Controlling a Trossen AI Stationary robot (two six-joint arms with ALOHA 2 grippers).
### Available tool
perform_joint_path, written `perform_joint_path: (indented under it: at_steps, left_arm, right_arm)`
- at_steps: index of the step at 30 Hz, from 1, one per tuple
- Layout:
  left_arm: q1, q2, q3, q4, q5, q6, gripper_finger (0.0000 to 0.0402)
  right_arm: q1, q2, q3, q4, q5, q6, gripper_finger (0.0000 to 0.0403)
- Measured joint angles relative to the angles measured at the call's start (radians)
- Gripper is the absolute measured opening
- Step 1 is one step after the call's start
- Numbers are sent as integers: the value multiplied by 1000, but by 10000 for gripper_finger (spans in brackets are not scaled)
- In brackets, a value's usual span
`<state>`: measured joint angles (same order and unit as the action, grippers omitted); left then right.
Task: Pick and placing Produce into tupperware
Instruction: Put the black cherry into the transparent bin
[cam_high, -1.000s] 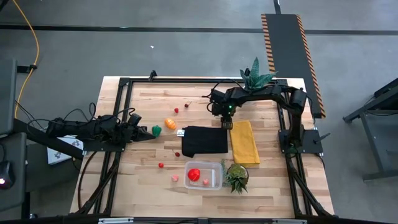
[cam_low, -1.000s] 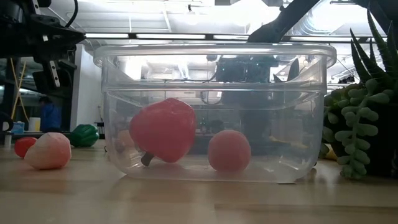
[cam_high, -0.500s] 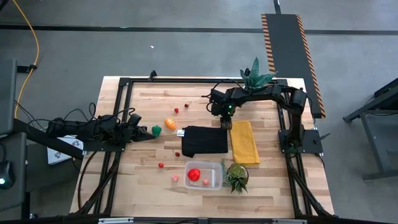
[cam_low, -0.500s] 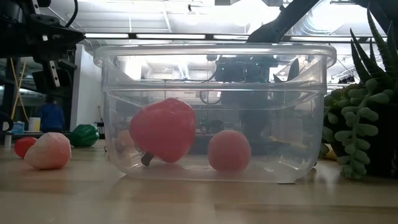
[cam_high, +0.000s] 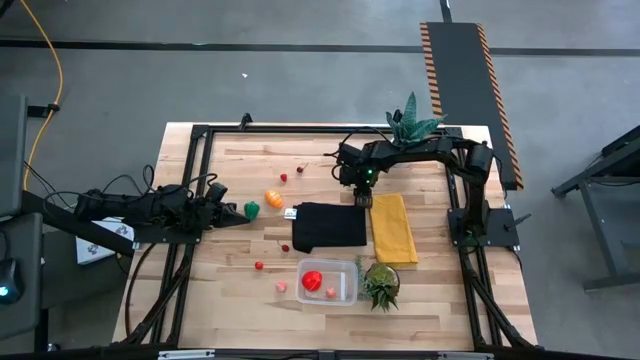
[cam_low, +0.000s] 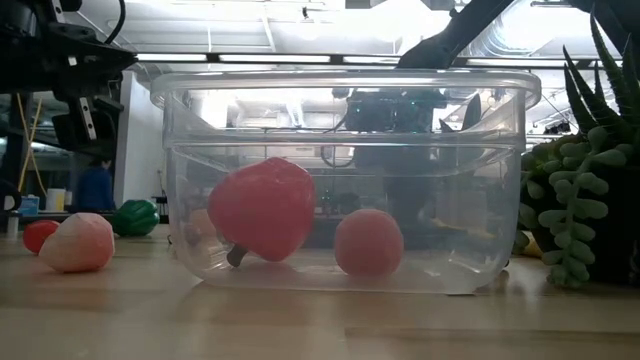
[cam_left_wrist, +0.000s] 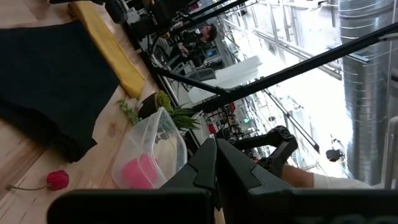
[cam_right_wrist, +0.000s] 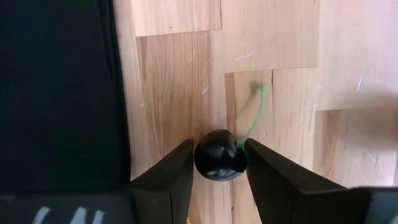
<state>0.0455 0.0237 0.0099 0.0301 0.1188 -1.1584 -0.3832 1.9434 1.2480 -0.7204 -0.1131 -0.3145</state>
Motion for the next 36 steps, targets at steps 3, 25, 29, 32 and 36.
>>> perform_joint_path:
  at_steps: [3, 25, 29, 32, 36]
  left_arm:
    - [0, 0, 0, 0, 0, 0, 1]
    - [0, 0, 0, 0, 0, 1, 1]
    - [0, 0, 0, 1, 0, 1, 1]
    - [0, 0, 0, 1, 0, 1, 1]
    - [0, 0, 0, 1, 0, 5, 1]
  right_arm:
    - [0, 0, 0, 0, 0, 0, 116]
    - [-2, -12, 97, -76, 3, 45, 96]
    - [-1, -13, 192, -141, -1, 50, 96]
    - [-1, -13, 264, -196, -2, 53, 96]
    - [0, -14, 335, -253, -22, 79, 96]
